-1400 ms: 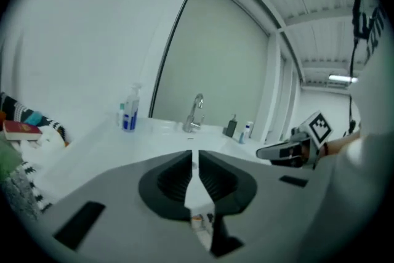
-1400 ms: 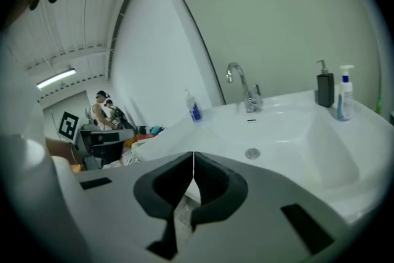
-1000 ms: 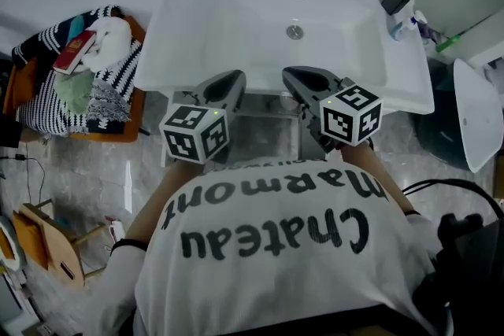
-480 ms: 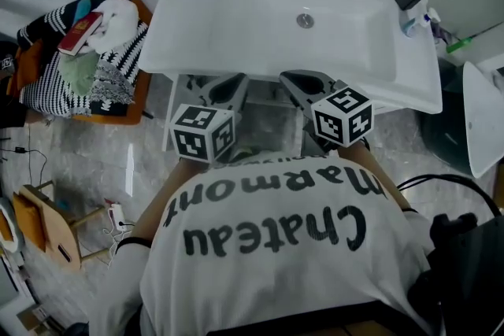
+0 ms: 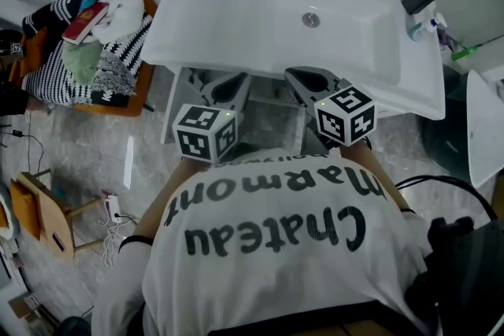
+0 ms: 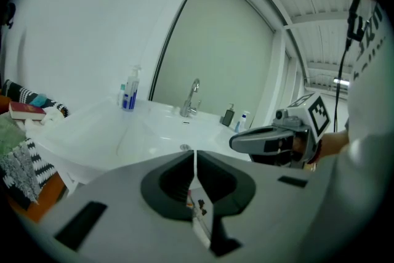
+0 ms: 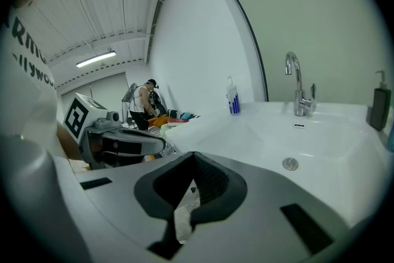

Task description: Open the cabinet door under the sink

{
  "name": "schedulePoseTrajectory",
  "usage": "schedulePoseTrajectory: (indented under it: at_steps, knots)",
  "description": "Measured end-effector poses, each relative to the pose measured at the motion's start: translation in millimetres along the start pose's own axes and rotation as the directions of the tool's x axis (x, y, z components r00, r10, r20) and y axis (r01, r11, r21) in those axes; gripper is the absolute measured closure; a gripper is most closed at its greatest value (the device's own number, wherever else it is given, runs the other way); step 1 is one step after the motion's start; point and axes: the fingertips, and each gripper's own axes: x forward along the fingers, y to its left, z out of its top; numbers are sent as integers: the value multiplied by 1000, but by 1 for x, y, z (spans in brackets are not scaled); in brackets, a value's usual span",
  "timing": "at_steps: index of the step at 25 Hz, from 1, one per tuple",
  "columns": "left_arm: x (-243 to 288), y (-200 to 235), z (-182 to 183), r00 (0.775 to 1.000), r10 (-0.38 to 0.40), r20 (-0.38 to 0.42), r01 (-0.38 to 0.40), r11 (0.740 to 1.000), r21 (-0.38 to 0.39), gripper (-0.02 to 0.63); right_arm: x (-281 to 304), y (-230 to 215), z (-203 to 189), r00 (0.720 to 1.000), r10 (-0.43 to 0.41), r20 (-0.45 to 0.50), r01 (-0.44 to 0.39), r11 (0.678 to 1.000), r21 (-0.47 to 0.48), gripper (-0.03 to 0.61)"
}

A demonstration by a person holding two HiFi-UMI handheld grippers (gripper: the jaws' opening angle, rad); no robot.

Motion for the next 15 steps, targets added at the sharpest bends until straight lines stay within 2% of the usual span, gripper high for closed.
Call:
schedulePoseTrajectory:
  at_steps: [9,15]
  knots:
    - [1,5,-4,1000,24,14,-24,1000,0,595,8,0,-1,1000,17,8,-17,999,-31,568]
    - [-15,6,9,1000,18,16,-18,1000,-5,595,6,14,16,1000,13,2,-13,999,-37,568]
